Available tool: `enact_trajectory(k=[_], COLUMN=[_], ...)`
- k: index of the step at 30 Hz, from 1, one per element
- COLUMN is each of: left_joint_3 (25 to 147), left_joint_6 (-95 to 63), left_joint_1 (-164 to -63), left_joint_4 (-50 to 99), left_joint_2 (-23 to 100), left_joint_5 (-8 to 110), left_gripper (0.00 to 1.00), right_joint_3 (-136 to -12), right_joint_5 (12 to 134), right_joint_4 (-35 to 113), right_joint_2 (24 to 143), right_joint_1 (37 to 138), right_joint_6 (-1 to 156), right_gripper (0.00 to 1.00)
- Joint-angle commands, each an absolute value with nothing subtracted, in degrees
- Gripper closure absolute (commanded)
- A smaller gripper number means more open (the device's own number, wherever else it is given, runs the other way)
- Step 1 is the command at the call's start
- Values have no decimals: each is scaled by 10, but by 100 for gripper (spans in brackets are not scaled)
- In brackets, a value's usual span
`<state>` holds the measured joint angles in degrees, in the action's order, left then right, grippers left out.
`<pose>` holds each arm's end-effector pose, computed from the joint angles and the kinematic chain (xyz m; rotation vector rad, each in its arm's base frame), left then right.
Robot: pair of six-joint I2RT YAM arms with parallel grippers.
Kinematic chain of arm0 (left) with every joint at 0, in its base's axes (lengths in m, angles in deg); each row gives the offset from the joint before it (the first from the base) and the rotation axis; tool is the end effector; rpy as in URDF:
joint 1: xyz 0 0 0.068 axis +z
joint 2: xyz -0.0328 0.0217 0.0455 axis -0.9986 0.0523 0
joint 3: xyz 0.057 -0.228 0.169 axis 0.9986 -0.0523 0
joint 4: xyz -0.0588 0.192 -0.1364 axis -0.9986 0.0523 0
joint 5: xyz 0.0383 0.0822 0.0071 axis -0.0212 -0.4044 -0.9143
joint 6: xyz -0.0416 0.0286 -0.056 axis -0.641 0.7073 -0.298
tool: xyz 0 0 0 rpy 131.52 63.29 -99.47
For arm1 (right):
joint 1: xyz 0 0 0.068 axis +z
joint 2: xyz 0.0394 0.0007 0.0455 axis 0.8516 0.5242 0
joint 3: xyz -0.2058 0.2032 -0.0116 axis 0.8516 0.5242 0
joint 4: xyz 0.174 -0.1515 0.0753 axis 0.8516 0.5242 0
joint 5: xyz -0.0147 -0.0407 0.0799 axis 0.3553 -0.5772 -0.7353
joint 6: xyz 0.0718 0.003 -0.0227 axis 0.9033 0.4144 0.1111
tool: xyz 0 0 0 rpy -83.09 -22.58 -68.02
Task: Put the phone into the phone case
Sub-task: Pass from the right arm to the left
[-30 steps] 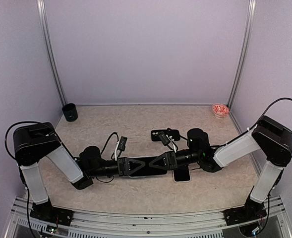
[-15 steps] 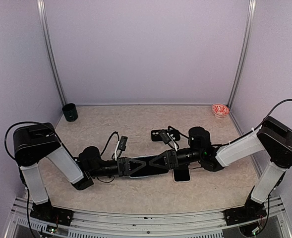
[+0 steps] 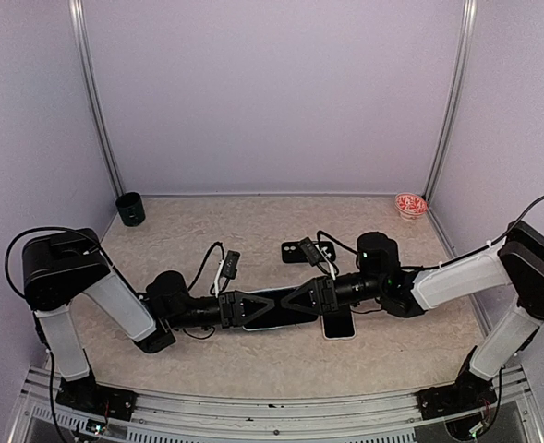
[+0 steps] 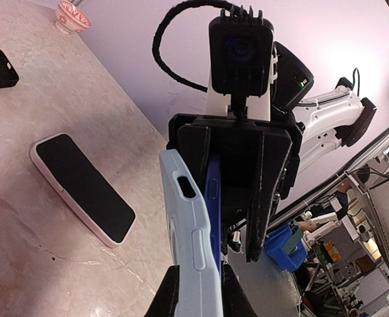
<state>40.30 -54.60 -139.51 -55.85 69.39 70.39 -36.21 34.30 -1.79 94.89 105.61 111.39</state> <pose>0.1758 -0.2781 0.1789 0.4884 1.7617 -1.7291 0.1873 0.2702 0.2164 -0.7888 1.9995 1.7301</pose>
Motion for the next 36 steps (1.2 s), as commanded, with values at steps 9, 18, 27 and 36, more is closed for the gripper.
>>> enact_trajectory(k=[9, 18, 27, 36], left_joint_3=[406, 401, 400, 399], left_joint_6=[-534, -534, -535, -539], left_joint_1=[-1389, -1388, -1388, -1388], left_joint_4=[-546, -552, -558, -569], left_joint_2=[676, 674, 679, 684], left_joint_5=[713, 714, 718, 720], left_gripper=[96, 96, 99, 100], right_joint_3=[-347, -334, -323, -319], right_joint_5=[337, 324, 322, 327], right_joint_4=[10, 14, 35, 74], right_joint_2=[898, 883, 854, 821], right_joint_1=[1041, 1020, 1002, 993], right_joint_6=[1077, 1076, 1063, 1039], right_gripper=[63, 60, 59, 58])
